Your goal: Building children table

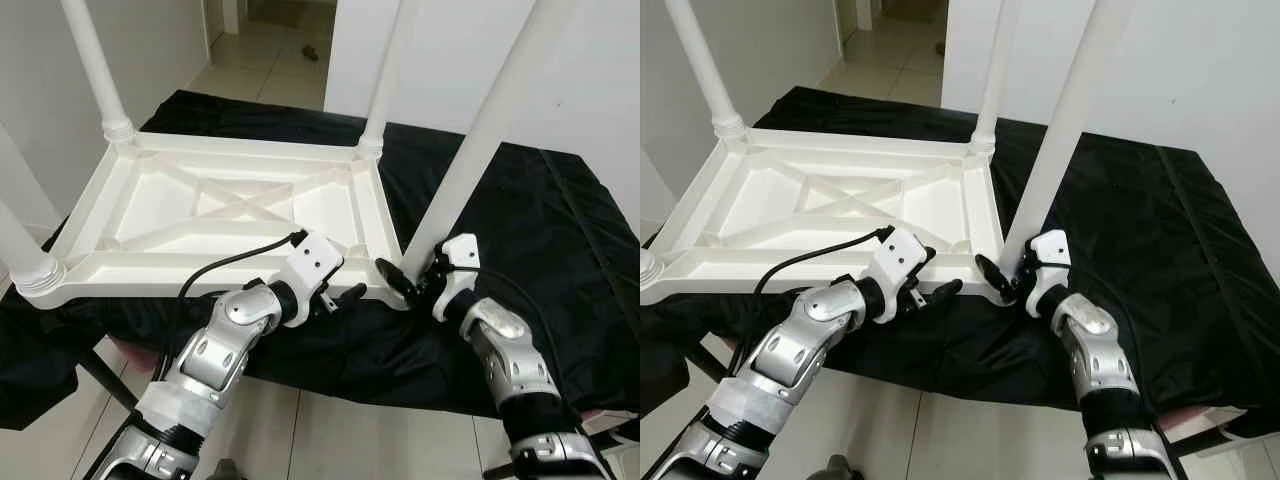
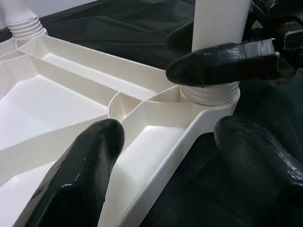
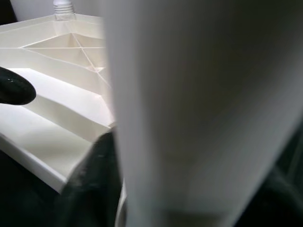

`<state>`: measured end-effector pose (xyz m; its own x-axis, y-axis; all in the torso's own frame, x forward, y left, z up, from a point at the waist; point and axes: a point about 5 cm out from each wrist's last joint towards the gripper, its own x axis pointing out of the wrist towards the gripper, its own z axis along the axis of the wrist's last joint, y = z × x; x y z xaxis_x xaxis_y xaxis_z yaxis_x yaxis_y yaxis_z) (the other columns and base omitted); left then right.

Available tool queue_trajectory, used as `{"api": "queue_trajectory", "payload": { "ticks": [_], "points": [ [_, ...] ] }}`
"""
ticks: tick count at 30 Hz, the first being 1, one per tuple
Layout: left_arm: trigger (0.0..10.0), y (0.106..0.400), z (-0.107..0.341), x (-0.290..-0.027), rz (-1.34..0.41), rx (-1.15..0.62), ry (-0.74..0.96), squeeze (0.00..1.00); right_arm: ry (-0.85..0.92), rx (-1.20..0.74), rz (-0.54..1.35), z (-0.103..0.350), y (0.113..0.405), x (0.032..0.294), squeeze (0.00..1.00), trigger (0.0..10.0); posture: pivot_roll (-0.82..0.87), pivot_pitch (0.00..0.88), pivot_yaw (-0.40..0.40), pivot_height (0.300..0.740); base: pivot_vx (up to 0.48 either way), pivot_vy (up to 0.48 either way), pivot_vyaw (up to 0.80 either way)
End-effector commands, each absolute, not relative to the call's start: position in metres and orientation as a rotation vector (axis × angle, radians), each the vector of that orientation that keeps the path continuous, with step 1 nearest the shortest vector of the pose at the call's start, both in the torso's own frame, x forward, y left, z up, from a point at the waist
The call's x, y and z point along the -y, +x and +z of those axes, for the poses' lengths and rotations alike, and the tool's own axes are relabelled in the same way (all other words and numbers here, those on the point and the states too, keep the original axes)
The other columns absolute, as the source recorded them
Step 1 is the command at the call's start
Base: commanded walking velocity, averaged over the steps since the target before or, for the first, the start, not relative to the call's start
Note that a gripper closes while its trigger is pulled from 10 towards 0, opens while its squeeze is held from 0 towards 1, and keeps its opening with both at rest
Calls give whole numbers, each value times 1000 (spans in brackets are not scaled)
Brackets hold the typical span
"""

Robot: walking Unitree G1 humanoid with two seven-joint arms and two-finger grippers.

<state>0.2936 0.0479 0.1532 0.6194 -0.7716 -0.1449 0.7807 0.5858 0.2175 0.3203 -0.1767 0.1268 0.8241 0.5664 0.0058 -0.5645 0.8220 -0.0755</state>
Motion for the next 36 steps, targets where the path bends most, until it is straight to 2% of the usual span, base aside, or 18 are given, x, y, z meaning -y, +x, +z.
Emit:
{"api": "queue_trajectory", "payload": {
  "ticks": [1,15,16,17,18,29,33,35,36],
  "points": [
    [10000,295,155,-46,-899,-40,274,0,-102,29,647,126,324,173,0,0,85,0,-43,740,0,0,0],
    [10000,291,152,-43,-925,-47,280,0,-71,45,611,124,318,181,0,0,74,0,-45,740,0,0,0],
    [10000,291,152,-43,-923,-48,277,0,-58,52,580,125,316,179,0,4235,73,0,-48,740,0,0,0],
    [10000,291,152,-43,-923,-48,277,0,-58,52,580,125,316,179,0,4235,73,0,-48,740,0,0,0],
    [10000,291,153,-43,-921,-47,275,0,-37,67,548,126,314,176,0,10000,72,0,-53,740,0,0,0],
    [10000,290,153,-44,-909,-48,264,0,23,122,300,131,309,162,0,10000,68,0,-59,740,0,0,0],
    [10000,290,152,-45,-901,-50,262,0,54,122,97,133,308,160,0,10000,69,4,-59,740,0,0,0],
    [10000,290,152,-45,-901,-50,262,0,54,122,97,133,308,160,0,10000,69,4,-59,740,0,0,0],
    [10000,290,153,-45,-900,-49,261,0,61,117,13,133,307,161,0,10000,70,6,-59,740,0,0,0]
  ]
}}
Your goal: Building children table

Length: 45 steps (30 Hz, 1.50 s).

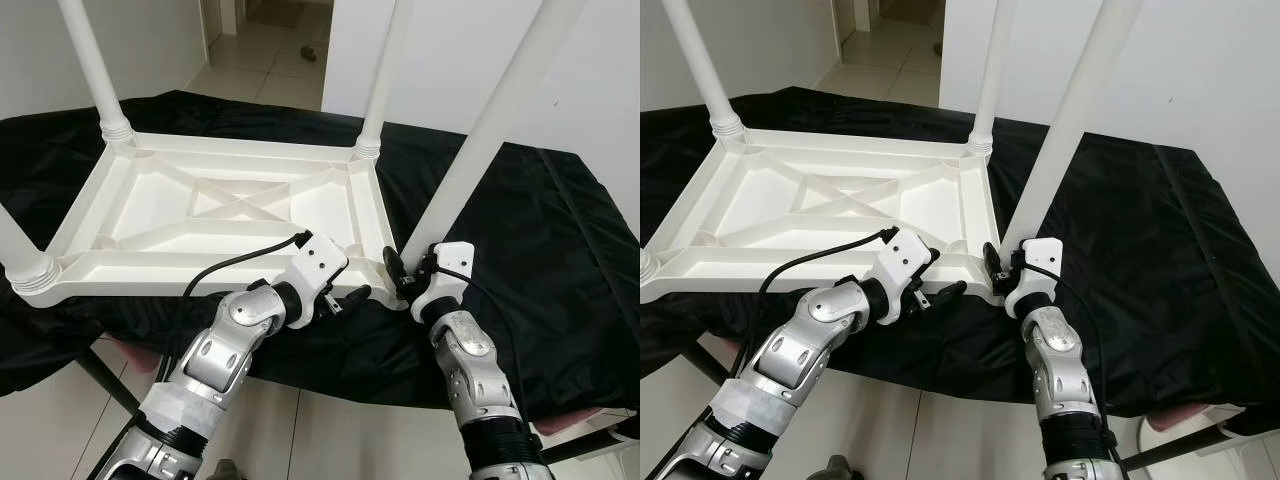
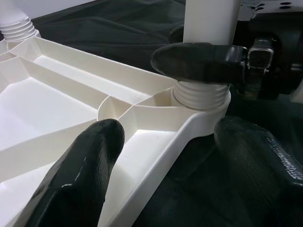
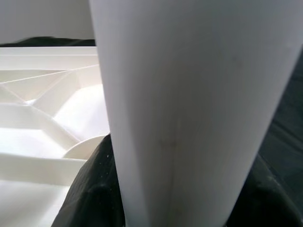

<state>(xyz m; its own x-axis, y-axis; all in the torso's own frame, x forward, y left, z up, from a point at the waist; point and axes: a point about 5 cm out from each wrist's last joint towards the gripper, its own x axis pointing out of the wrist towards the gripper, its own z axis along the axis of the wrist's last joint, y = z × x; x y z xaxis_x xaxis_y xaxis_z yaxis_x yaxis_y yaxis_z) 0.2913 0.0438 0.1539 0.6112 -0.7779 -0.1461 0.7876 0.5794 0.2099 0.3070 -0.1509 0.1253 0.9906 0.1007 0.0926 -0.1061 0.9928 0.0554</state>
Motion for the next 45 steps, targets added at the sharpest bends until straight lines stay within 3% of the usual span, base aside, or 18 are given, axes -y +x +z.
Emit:
{"api": "queue_trajectory", "payload": {
  "ticks": [1,9,10,12,23,24,31,33,42,43,44,45],
  "points": [
    [10000,291,153,-45,-898,-49,260,0,64,112,-81,133,306,162,0,10000,70,6,-59,740,0,0,0],
    [10000,291,153,-45,-894,-48,256,0,85,137,-158,138,304,156,0,10000,70,10,-61,740,0,0,0],
    [10000,291,154,-45,-894,-48,255,0,88,149,-149,140,304,158,941,10000,69,13,-63,740,0,0,0],
    [10000,291,154,-45,-891,-48,254,0,92,179,-131,145,305,164,1000,10000,70,14,-64,740,0,0,0],
    [10000,292,155,-47,-882,-47,254,0,118,208,65,156,305,163,1000,10000,72,22,-68,740,0,0,0],
    [10000,292,155,-48,-880,-48,254,0,113,198,125,156,306,163,0,10000,73,27,-66,740,0,0,0],
    [10000,292,155,-50,-881,-51,258,0,43,169,384,154,309,164,0,10000,67,35,-45,740,0,0,0],
    [10000,295,158,-50,-880,-47,262,0,-25,127,559,153,319,171,0,10000,70,30,-38,740,0,0,0],
    [10000,297,161,-51,-872,-36,263,0,-61,59,658,147,329,175,0,10000,81,25,-43,740,0,0,0],
    [10000,297,161,-51,-870,-36,263,0,-56,43,675,145,328,175,0,4314,83,24,-44,740,0,0,0],
    [10000,297,161,-51,-870,-36,263,0,-56,43,675,145,328,175,0,4314,83,24,-44,740,0,0,0],
    [10000,297,162,-51,-869,-35,262,0,-51,26,691,142,328,175,0,0,83,24,-44,740,0,0,0]
  ]
}}
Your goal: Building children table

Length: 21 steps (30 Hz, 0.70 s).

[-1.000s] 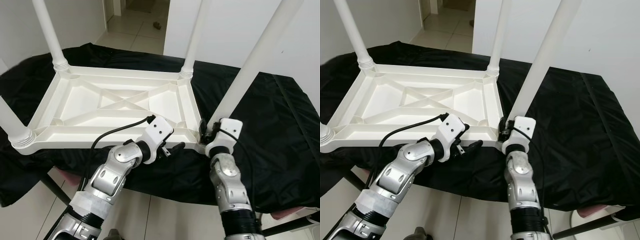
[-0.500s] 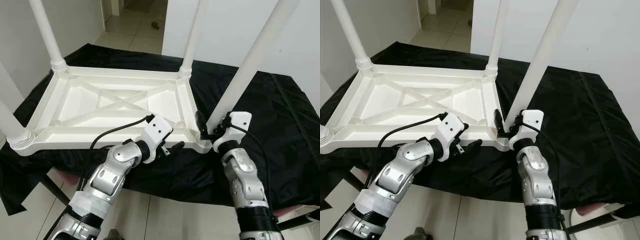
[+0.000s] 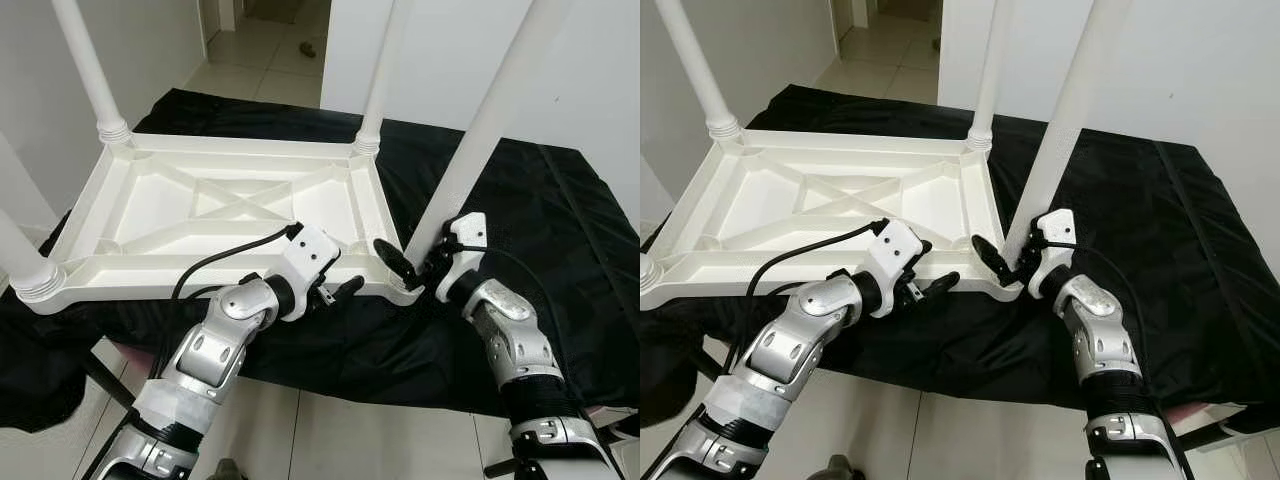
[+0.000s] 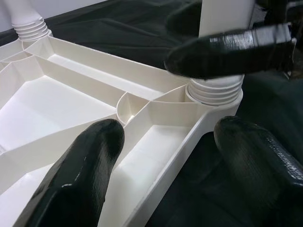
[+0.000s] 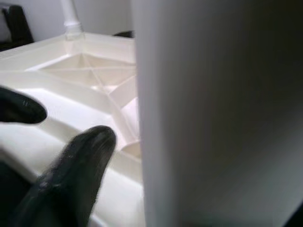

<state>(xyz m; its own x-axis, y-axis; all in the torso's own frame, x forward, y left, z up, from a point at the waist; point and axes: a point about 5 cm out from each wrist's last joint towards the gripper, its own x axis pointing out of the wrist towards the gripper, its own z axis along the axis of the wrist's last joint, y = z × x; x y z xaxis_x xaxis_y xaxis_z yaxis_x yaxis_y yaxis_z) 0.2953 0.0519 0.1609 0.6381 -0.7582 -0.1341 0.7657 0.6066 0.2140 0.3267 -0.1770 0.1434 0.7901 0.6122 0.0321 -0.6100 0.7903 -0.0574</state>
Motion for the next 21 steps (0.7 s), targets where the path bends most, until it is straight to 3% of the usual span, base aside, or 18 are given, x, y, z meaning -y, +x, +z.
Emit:
{"api": "queue_trajectory", "payload": {
  "ticks": [1,11,16,17,20,21],
  "points": [
    [10000,297,162,-51,-867,-35,262,0,-45,8,710,139,326,176,0,0,83,24,-44,740,0,0,0],
    [10000,296,162,-50,-873,-35,260,0,-34,0,744,134,322,184,0,0,75,31,-37,740,0,0,0],
    [10000,296,163,-47,-877,-32,257,0,-19,30,638,135,322,196,0,0,65,34,-58,740,0,0,0],
    [10000,297,163,-46,-874,-29,254,0,-11,42,585,136,322,199,0,5451,64,35,-61,740,0,0,0],
    [10000,297,163,-46,-872,-28,252,0,-4,48,554,136,322,202,0,5451,62,34,-63,740,0,0,0],
    [10000,297,164,-45,-869,-25,248,0,5,62,510,139,322,204,0,10000,61,33,-71,740,0,0,0]
  ]
}}
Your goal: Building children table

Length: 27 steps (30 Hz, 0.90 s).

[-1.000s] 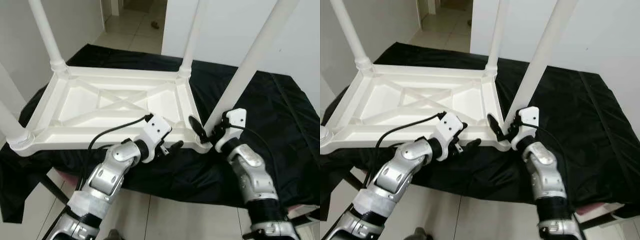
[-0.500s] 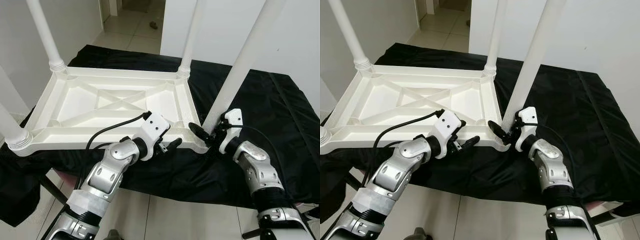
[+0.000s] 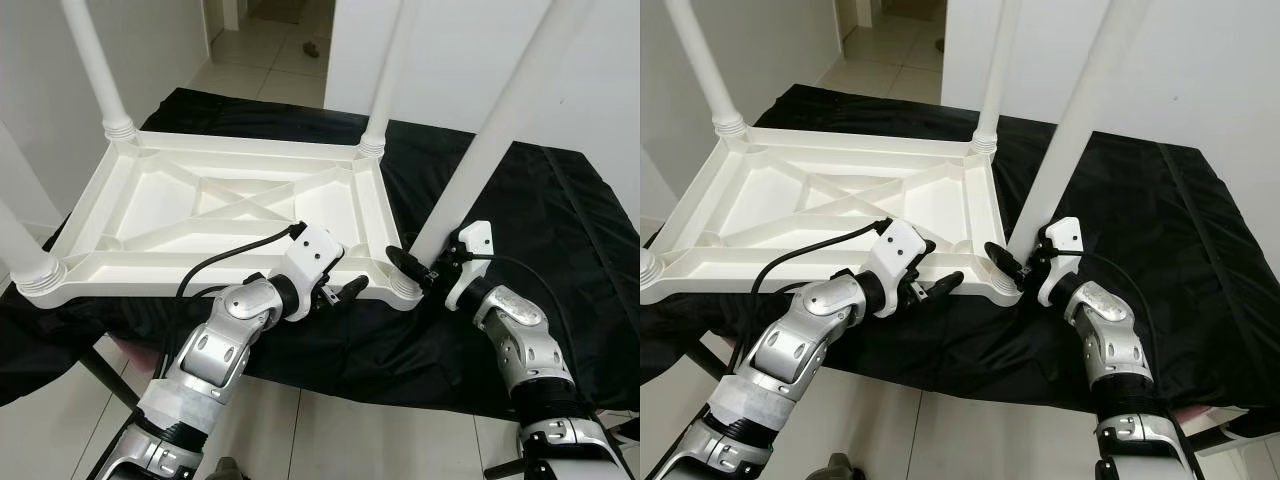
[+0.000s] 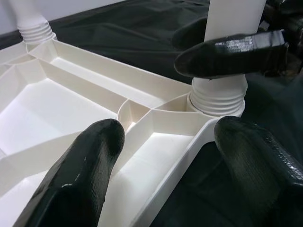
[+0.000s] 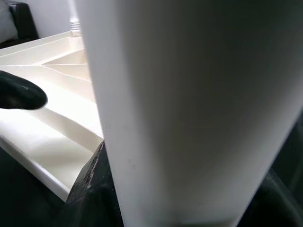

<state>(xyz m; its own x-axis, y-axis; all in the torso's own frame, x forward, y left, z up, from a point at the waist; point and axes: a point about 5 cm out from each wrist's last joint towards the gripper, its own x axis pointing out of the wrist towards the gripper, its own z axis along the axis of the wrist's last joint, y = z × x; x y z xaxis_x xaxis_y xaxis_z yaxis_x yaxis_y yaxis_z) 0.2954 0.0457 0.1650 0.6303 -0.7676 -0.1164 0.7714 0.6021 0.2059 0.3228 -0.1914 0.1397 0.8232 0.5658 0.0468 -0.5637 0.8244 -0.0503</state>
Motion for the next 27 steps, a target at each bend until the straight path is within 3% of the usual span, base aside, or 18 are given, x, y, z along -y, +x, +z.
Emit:
{"api": "queue_trajectory", "payload": {
  "ticks": [1,9,10,14,18,26,27],
  "points": [
    [10000,297,164,-45,-868,-23,247,0,9,83,458,142,320,205,0,10000,57,33,-81,740,0,0,0],
    [10000,296,163,-47,-866,-24,249,0,7,126,231,150,309,197,0,10000,41,39,-85,740,0,0,0],
    [10000,296,162,-47,-868,-26,249,0,12,103,85,148,303,191,0,10000,38,42,-89,740,0,0,0],
    [10000,295,162,-47,-868,-28,247,0,-10,94,-87,145,293,183,0,10000,38,47,-96,740,0,0,0],
    [10000,294,161,-47,-866,-30,243,0,29,101,-114,147,288,165,0,10000,42,49,-100,740,0,0,0],
    [10000,293,161,-46,-868,-32,240,0,60,106,-116,149,286,160,0,10000,42,48,-101,740,0,0,0],
    [10000,293,161,-47,-866,-31,242,0,75,121,-125,152,286,162,1000,10000,45,48,-102,740,0,0,0]
  ]
}}
